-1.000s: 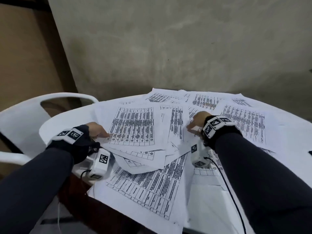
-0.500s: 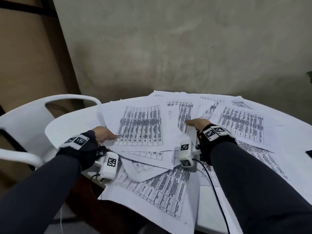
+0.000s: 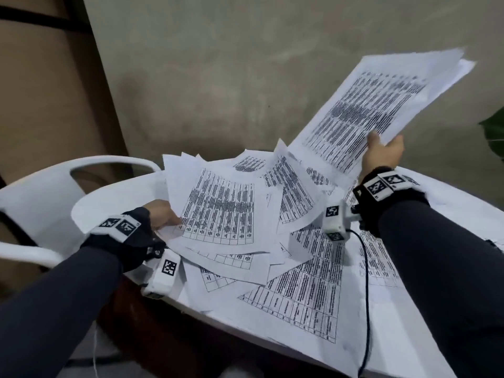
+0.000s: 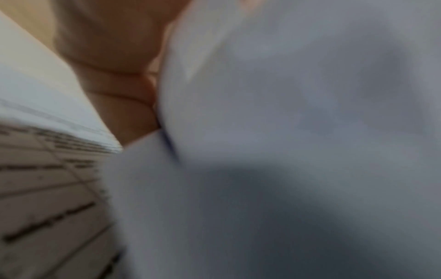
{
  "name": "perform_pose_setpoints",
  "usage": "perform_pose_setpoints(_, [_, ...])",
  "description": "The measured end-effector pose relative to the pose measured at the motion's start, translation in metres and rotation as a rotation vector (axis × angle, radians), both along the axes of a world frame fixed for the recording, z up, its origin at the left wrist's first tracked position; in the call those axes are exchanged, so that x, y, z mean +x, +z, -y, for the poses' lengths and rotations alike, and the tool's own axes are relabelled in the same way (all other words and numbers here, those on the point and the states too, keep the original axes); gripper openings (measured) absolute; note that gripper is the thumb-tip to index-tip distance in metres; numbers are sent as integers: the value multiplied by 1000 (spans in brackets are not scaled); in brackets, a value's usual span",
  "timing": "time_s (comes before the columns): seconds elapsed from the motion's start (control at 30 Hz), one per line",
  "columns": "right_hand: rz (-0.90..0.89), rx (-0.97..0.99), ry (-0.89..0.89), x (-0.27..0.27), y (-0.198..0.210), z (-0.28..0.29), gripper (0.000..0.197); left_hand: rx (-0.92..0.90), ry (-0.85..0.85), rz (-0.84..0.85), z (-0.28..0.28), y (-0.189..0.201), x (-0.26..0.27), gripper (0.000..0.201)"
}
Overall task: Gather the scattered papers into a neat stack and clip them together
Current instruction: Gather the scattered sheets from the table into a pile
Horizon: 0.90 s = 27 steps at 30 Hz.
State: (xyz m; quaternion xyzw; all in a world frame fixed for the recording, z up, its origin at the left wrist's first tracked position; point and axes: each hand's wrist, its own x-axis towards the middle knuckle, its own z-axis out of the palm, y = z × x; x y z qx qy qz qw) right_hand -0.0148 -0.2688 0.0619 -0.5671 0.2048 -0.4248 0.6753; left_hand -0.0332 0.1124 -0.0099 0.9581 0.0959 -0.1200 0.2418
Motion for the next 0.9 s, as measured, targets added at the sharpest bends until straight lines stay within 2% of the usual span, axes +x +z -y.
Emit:
perform_pose_setpoints(0.1, [11,130,-55,-3,13,9,69,-8,7,-1,7,2,-1,36])
perform_pose_setpoints(0.13, [-35,126,-78,-4,15,15,70,7,14,10,8,2,0,37])
perform_pose_setpoints(0.2, [-238,63,-44,-4,11,25,66,20,49,16,8,3,-2,39])
perform_pose_setpoints(0.27, [-497,-108,101,-14,3,27,47,53,46,23,8,2,-2,39])
perform_pose_setpoints(0.33, [-815,-427,272,-23,-10,17,28,67,35,13,7,1,-4,39])
perform_pose_setpoints(0.4, [-1038,-756,370,-28,-26,0,36,51,41,-6,6,0,-3,38])
perform_pose_setpoints(0.47, [-1118,-908,423,-29,-43,-18,41,24,39,-2,4,-4,1,32])
perform_pose_setpoints(0.53, [-1099,-921,469,-24,-57,-29,30,-10,60,0,-1,-7,4,27])
perform_pose_setpoints(0.6, [-1057,-912,451,-17,-69,-34,33,-84,94,9,-6,-12,8,32])
perform_pose_setpoints(0.63, [-1067,-945,436,-14,-73,-37,26,-136,109,9,-9,-14,9,33])
perform_pose_setpoints(0.67, [-1045,-969,433,-14,-73,-42,8,-185,124,19,-9,-14,9,34])
perform_pose_setpoints(0.77, [-922,-845,302,-2,-72,-42,41,-190,125,33,-10,-15,8,39])
perform_pose_setpoints(0.9, [-664,-827,117,-2,-43,-26,26,-138,137,54,-11,-12,5,42])
